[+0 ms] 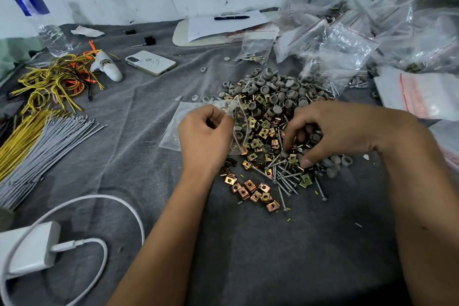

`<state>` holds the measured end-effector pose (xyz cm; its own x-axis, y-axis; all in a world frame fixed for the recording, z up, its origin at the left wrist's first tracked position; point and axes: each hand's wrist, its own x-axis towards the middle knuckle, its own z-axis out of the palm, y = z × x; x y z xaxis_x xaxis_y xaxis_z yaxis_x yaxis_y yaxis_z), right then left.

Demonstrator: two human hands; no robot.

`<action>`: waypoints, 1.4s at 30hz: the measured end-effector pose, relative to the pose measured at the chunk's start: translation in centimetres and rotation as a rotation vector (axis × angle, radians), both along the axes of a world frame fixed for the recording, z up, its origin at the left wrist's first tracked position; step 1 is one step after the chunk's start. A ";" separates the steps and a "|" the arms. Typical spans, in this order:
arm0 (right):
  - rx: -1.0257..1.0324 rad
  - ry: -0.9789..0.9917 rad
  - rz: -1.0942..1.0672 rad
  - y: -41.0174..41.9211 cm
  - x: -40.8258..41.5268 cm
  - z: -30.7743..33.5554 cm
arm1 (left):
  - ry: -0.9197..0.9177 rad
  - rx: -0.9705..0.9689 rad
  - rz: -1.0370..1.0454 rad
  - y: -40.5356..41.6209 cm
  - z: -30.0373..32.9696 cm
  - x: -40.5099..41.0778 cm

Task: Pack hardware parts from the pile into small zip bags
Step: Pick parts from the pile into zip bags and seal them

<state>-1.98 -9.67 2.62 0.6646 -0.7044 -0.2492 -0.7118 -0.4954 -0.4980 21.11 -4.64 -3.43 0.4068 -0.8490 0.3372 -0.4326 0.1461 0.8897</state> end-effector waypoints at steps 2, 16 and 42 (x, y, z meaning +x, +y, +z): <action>-0.041 0.052 -0.030 0.1 0.0 -0.2 | -0.003 0.000 0.004 0.0 -0.1 0.0; -0.339 -0.401 -0.158 0.4 5.2 -1.3 | 0.264 0.099 -0.066 -0.6 0.1 0.6; -0.432 -0.432 -0.210 -0.4 5.4 -1.9 | 0.363 0.113 -0.096 -0.2 0.7 0.6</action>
